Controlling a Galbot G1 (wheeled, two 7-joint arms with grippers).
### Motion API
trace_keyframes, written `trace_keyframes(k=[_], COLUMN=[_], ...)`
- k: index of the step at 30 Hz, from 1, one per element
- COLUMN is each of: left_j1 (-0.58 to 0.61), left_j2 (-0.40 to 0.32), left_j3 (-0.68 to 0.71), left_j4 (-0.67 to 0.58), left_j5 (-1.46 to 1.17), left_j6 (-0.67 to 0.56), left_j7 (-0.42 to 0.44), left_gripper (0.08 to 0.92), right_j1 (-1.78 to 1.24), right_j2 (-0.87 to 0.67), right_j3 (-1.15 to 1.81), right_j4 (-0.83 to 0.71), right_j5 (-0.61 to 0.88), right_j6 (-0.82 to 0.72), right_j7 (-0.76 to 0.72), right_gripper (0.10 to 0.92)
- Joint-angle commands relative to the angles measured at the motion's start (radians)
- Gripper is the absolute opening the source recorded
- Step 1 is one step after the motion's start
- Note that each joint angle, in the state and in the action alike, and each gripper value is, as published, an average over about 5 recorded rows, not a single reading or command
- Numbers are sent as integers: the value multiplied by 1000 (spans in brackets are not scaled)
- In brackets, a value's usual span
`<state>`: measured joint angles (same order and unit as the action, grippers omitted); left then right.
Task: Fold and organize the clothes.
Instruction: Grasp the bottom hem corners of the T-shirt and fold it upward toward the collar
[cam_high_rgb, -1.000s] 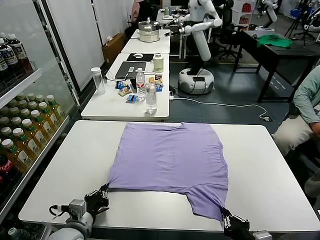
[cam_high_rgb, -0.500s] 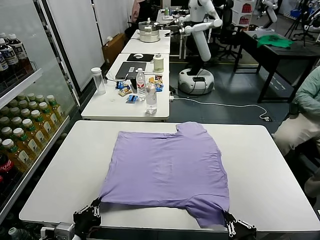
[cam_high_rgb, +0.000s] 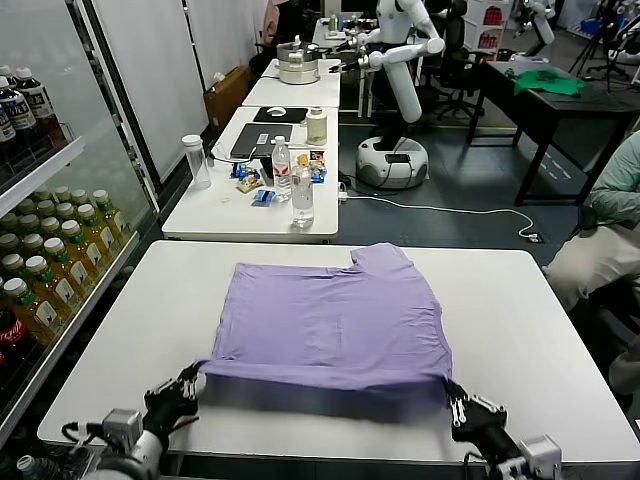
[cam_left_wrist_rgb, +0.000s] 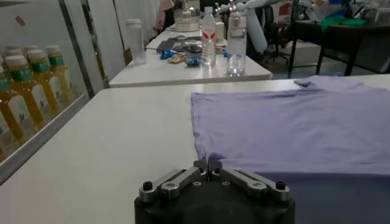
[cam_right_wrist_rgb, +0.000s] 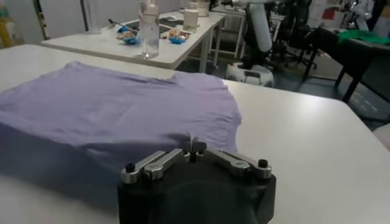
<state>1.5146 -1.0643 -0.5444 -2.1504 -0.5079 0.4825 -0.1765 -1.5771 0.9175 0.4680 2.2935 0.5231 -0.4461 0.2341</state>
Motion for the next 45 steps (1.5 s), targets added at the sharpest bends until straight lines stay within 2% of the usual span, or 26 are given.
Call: trace_keyframes(k=[1, 10, 16, 19, 21, 25, 28, 34, 38, 42, 45], left_j1=[-247, -289, -331, -364, -385, -397, -367, -207, -117, -106, -114], left_j2=[-9, -19, -38, -54, -65, -65, -49, -8, -17, -48, -59], left_j3=[30, 48, 79, 95, 99, 86, 64, 24, 37, 59, 65], left_j4=[183, 239, 288, 338, 369, 398, 374, 196, 108, 117, 142], left_j5=[-38, -17, 57, 96, 108, 111, 102, -10, -27, 16, 43], left_j6=[2, -6, -28, -48, -54, -57, -58, 0, 58, 87, 99], left_j7=[69, 115, 145, 148, 147, 142, 131, 71, 47, 33, 11], left_gripper=[87, 87, 87, 96, 128, 235, 322, 486, 616, 728, 796], right_j1=[293, 336, 383, 410, 431, 471, 464, 314, 192, 124, 112], right_j2=[19, 9, 28, 46, 58, 77, 71, 9, -6, 2, 8], right_j3=[-123, -109, -165, -200, -215, -230, -222, -137, -95, -73, -76], right_j4=[-155, -193, -277, -340, -375, -419, -402, -240, -167, -143, -149], right_j5=[1, 2, -27, -57, -75, -94, -93, -40, 6, 28, 43], right_j6=[-53, -85, -89, -85, -79, -59, -53, -84, -109, -120, -124], right_j7=[11, 11, 0, -3, -2, -1, -3, 2, 27, 46, 61], right_gripper=[113, 113, 113, 140, 187, 299, 385, 558, 679, 782, 816])
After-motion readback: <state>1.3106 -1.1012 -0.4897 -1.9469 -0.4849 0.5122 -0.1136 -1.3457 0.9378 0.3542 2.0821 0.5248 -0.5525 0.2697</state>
